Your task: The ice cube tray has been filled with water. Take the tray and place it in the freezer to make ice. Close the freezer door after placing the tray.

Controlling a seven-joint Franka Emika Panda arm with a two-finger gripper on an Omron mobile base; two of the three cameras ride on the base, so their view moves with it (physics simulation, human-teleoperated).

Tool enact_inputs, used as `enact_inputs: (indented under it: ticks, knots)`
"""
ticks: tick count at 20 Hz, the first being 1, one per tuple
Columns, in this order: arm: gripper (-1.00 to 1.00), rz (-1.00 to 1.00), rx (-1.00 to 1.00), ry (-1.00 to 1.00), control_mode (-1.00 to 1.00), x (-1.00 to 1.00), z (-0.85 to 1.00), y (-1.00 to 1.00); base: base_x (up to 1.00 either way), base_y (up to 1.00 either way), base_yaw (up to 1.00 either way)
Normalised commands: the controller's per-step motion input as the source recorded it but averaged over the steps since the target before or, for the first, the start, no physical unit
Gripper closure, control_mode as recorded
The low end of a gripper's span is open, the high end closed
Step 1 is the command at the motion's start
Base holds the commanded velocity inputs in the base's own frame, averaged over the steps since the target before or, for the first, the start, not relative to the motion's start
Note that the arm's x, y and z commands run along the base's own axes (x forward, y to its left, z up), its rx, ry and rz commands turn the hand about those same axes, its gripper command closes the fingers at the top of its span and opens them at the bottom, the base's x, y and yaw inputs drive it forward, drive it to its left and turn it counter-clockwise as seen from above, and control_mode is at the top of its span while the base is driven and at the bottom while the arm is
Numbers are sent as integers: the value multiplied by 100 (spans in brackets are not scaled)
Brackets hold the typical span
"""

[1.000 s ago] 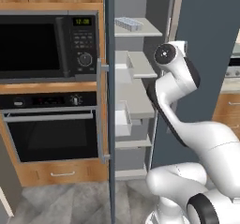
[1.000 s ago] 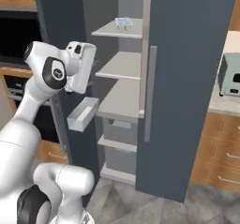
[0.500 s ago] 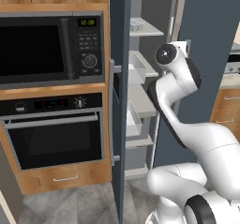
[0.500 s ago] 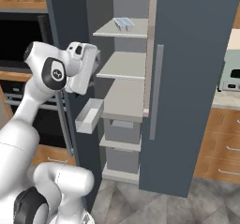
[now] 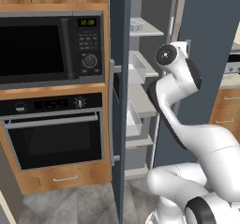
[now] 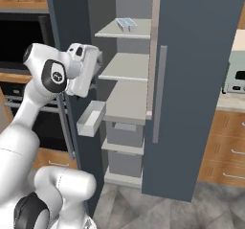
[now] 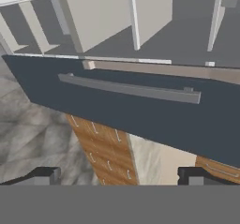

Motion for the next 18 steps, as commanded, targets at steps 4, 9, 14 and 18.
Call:
enact_inputs:
  ticks: [4,9,14,18]
  knots:
    - [-100,0,-7,-1,-100,-4,-3,49,0,0,0]
    - [-100,0,-9,-1,-100,-32,-8,73,0,0,0]
    - [-100,0,-6,0,-100,-15,-8,97,0,0,0]
    - [-100,0,-14,0,-100,0,-4,100,0,0,0]
